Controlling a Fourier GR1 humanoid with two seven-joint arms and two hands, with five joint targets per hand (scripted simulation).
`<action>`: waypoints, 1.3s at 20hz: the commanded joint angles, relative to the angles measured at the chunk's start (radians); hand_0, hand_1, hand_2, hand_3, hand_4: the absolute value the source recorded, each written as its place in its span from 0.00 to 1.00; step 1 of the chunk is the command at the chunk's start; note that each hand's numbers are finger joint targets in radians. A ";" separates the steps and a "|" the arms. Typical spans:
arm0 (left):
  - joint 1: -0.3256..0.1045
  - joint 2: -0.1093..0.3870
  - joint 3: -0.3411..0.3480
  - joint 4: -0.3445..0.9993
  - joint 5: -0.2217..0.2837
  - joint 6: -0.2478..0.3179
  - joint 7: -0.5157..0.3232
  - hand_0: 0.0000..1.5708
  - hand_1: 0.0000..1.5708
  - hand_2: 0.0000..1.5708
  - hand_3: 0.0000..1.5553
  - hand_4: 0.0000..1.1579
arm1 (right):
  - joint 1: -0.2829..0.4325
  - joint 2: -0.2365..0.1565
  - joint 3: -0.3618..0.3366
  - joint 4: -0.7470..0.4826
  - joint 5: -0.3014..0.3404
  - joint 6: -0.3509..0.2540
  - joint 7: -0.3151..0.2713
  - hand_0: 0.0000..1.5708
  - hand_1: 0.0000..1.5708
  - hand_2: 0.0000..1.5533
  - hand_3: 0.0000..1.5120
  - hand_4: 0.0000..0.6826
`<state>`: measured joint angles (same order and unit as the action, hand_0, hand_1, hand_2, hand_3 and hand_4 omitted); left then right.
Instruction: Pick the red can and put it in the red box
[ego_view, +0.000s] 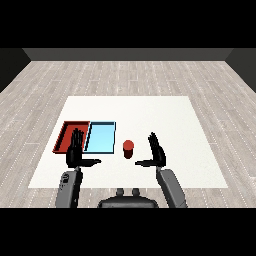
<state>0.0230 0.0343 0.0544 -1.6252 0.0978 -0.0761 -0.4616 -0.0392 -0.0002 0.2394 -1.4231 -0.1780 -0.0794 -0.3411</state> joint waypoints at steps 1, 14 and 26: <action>0.035 0.041 0.039 -0.011 0.048 -0.051 0.010 0.00 0.00 0.00 0.00 0.00 | -0.019 0.000 0.147 0.016 -0.039 -0.134 -0.008 0.00 0.00 0.00 0.00 0.00; 0.023 -0.030 -0.046 -0.001 -0.022 0.017 -0.023 0.00 0.00 0.00 0.00 0.00 | -0.140 0.000 0.153 0.200 -0.203 -0.141 -0.082 0.00 0.00 0.00 0.00 0.00; 0.012 0.022 0.019 -0.084 0.071 -0.037 0.058 0.00 0.00 0.00 0.00 0.00 | -0.239 0.000 0.266 0.448 -0.359 -0.138 -0.274 0.00 0.00 0.00 0.00 0.00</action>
<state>0.0297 0.0501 0.0618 -1.6616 0.1403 -0.1046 -0.4328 -0.2534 0.0000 0.4500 -1.0867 -0.4760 -0.2269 -0.5194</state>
